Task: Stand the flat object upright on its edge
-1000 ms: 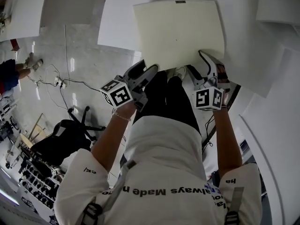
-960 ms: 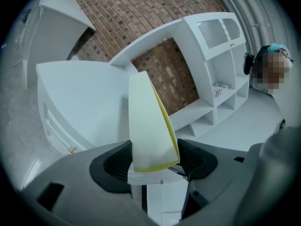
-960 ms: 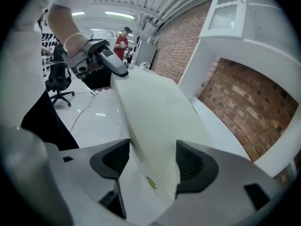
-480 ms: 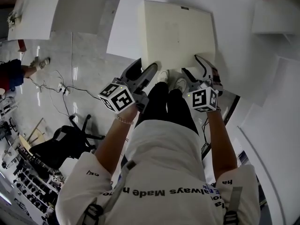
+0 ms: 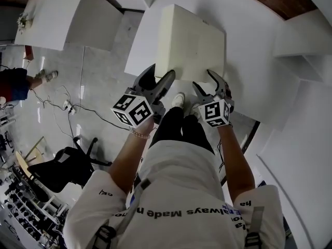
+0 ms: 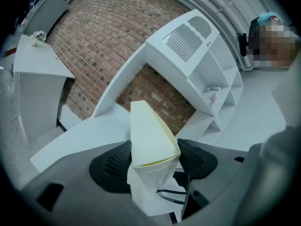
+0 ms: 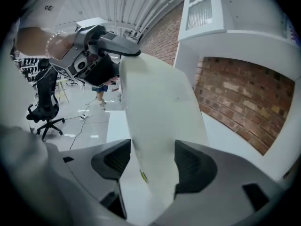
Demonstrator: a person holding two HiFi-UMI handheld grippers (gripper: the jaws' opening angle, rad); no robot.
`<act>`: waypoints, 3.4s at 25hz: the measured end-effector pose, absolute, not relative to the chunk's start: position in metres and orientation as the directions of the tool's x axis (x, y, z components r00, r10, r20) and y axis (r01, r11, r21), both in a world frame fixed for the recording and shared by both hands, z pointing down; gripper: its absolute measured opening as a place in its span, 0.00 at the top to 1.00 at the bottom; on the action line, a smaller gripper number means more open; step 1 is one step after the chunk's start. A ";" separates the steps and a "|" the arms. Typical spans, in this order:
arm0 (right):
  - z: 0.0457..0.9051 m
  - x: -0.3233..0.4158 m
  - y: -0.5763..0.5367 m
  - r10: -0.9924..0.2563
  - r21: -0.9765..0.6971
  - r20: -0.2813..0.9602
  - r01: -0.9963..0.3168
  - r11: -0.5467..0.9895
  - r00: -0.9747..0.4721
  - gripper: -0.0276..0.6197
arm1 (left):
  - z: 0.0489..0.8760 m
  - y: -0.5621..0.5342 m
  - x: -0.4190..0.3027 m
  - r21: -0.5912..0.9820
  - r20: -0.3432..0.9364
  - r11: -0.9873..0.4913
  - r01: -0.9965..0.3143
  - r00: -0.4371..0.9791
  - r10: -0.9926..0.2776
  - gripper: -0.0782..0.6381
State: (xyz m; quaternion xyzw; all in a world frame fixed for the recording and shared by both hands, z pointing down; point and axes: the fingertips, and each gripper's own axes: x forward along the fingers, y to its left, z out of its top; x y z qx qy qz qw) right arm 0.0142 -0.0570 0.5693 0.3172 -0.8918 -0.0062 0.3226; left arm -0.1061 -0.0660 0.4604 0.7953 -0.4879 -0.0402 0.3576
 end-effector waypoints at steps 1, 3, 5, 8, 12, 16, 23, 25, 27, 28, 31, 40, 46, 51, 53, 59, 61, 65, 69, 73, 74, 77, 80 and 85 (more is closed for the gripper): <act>0.569 0.011 -0.059 -0.570 0.209 0.568 -0.566 0.797 -0.593 0.50 | 0.457 -0.069 -0.107 0.596 0.282 -0.274 -0.755 0.516 -0.809 0.46; 0.567 0.004 -0.063 -0.570 0.197 0.564 -0.573 0.796 -0.598 0.50 | 0.450 -0.075 -0.109 0.572 0.276 -0.286 -0.769 0.509 -0.815 0.46; 0.565 -0.002 -0.069 -0.572 0.177 0.555 -0.586 0.791 -0.605 0.50 | 0.443 -0.083 -0.111 0.545 0.271 -0.301 -0.782 0.504 -0.820 0.46; 0.563 -0.011 -0.085 -0.579 0.138 0.536 -0.613 0.778 -0.614 0.50 | 0.435 -0.101 -0.113 0.511 0.263 -0.319 -0.798 0.499 -0.826 0.46; 0.560 -0.023 -0.107 -0.582 0.099 0.525 -0.635 0.766 -0.621 0.50 | 0.427 -0.124 -0.119 0.477 0.261 -0.334 -0.813 0.494 -0.829 0.46; 0.558 -0.045 -0.129 -0.576 0.074 0.512 -0.635 0.769 -0.638 0.50 | 0.417 -0.149 -0.129 0.413 0.256 -0.355 -0.839 0.481 -0.839 0.46; 0.555 -0.070 -0.165 -0.565 0.015 0.498 -0.645 0.764 -0.658 0.50 | 0.400 -0.193 -0.135 0.288 0.258 -0.388 -0.875 0.461 -0.849 0.46; 0.556 -0.077 -0.179 -0.563 -0.003 0.491 -0.647 0.762 -0.665 0.50 | 0.398 -0.206 -0.138 0.263 0.261 -0.390 -0.882 0.454 -0.852 0.46; 0.556 -0.085 -0.193 -0.559 -0.022 0.484 -0.648 0.762 -0.674 0.50 | 0.397 -0.220 -0.141 0.231 0.266 -0.393 -0.890 0.446 -0.855 0.46; 0.556 -0.089 -0.200 -0.556 -0.030 0.481 -0.647 0.762 -0.678 0.50 | 0.395 -0.227 -0.143 0.212 0.268 -0.395 -0.894 0.442 -0.856 0.46; 0.556 -0.101 -0.215 -0.550 -0.044 0.476 -0.643 0.765 -0.686 0.50 | 0.389 -0.243 -0.146 0.149 0.274 -0.400 -0.904 0.426 -0.862 0.46; 0.554 -0.141 -0.274 -0.543 -0.087 0.428 -0.630 0.771 -0.723 0.50 | 0.383 -0.294 -0.164 0.019 0.293 -0.351 -0.936 0.340 -0.894 0.47; 0.548 -0.164 -0.315 -0.550 -0.106 0.404 -0.635 0.765 -0.731 0.50 | 0.382 -0.329 -0.177 -0.041 0.279 -0.319 -0.947 0.296 -0.913 0.47; 0.548 -0.178 -0.343 -0.551 -0.111 0.404 -0.637 0.763 -0.731 0.50 | 0.381 -0.352 -0.186 -0.097 0.275 -0.280 -0.955 0.244 -0.930 0.47; 0.548 -0.184 -0.350 -0.552 -0.118 0.403 -0.640 0.760 -0.730 0.51 | 0.381 -0.358 -0.190 -0.126 0.278 -0.258 -0.958 0.216 -0.936 0.47; 0.547 -0.197 -0.366 -0.548 -0.123 0.404 -0.637 0.761 -0.732 0.52 | 0.381 -0.373 -0.205 -0.184 0.284 -0.197 -0.963 0.139 -0.949 0.47; 0.547 -0.199 -0.368 -0.540 -0.126 0.422 -0.636 0.761 -0.729 0.52 | 0.383 -0.374 -0.205 -0.192 0.292 -0.195 -0.962 0.134 -0.947 0.47; 0.542 -0.194 -0.360 -0.534 -0.106 0.444 -0.634 0.766 -0.719 0.51 | 0.380 -0.370 -0.207 -0.223 0.278 -0.180 -0.958 0.114 -0.954 0.47; 0.523 -0.172 -0.346 -0.553 -0.086 0.413 -0.636 0.767 -0.723 0.51 | 0.368 -0.360 -0.211 -0.209 0.252 -0.166 -0.964 0.111 -0.961 0.47; 0.495 -0.134 -0.317 -0.574 -0.086 0.372 -0.643 0.761 -0.730 0.52 | 0.356 -0.327 -0.211 -0.151 0.231 -0.154 -0.976 0.116 -0.966 0.46; 0.486 -0.124 -0.308 -0.580 -0.089 0.359 -0.646 0.758 -0.731 0.52 | 0.353 -0.316 -0.210 -0.126 0.227 -0.154 -0.980 0.123 -0.966 0.47; 0.455 -0.091 -0.284 -0.606 -0.082 0.316 -0.657 0.750 -0.730 0.55 | 0.347 -0.283 -0.197 -0.040 0.213 -0.191 -0.981 0.178 -0.961 0.47; 0.424 -0.057 -0.255 -0.623 -0.085 0.279 -0.665 0.742 -0.731 0.60 | 0.350 -0.242 -0.169 0.031 0.226 -0.277 -0.960 0.277 -0.934 0.51; 0.377 -0.008 -0.217 -0.634 -0.093 0.244 -0.668 0.738 -0.734 0.69 | 0.341 -0.188 -0.128 0.070 0.231 -0.390 -0.918 0.395 -0.889 0.64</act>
